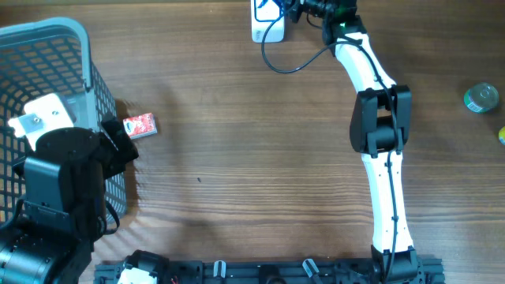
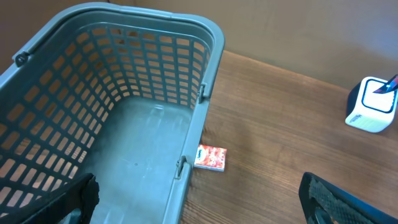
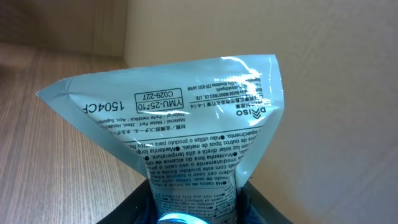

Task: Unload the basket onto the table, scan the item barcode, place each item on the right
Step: 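Hold the package's barcode side in front of the scanner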

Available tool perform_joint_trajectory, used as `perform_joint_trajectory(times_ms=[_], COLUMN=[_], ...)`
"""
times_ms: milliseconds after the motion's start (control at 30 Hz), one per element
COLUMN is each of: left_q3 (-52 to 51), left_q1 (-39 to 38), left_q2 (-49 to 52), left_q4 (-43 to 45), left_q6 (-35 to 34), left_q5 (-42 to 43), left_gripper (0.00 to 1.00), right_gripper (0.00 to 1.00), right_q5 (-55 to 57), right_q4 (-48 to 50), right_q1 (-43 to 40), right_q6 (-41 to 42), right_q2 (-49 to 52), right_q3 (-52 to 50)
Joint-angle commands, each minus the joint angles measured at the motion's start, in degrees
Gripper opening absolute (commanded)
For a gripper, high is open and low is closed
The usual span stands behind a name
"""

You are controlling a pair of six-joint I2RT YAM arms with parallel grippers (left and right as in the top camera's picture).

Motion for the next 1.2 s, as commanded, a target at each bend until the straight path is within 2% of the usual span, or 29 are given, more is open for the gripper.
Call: perform_joint_trajectory(times_ms=[0,733,833,1100,1167], left_q3=[0.63,0.63,0.63,0.63,0.63], left_q1=[0.26,0.26,0.26,0.26,0.26], left_q2=[0.13,0.13,0.13,0.13,0.13], left_q4=[0.04,0.00,-0.02,0.04,0.04], left_q6=[0.52,0.52,0.52,2.01,2.01], left_q5=[-1.42,-1.40,-1.40,-1.44,-1.42], left_gripper=[1.00,1.00,1.00,1.00,1.00], right_gripper=[0.05,0.05,0.05,0.05,0.05], right_q5=[-2.38,-2.40,-6.69,-17.16,-17.53], right_q4=[2.93,7.10,13.38,44.13,48.13], right_q1=[0.07,0.37,0.11,-1.20,-1.53], right_q6=[2.21,7.04,14.45,46.49,52.70], right_q2=[3.41,6.45,6.40,5.99,5.60], right_q3=[0.50,0.50,0.57,1.11,1.11])
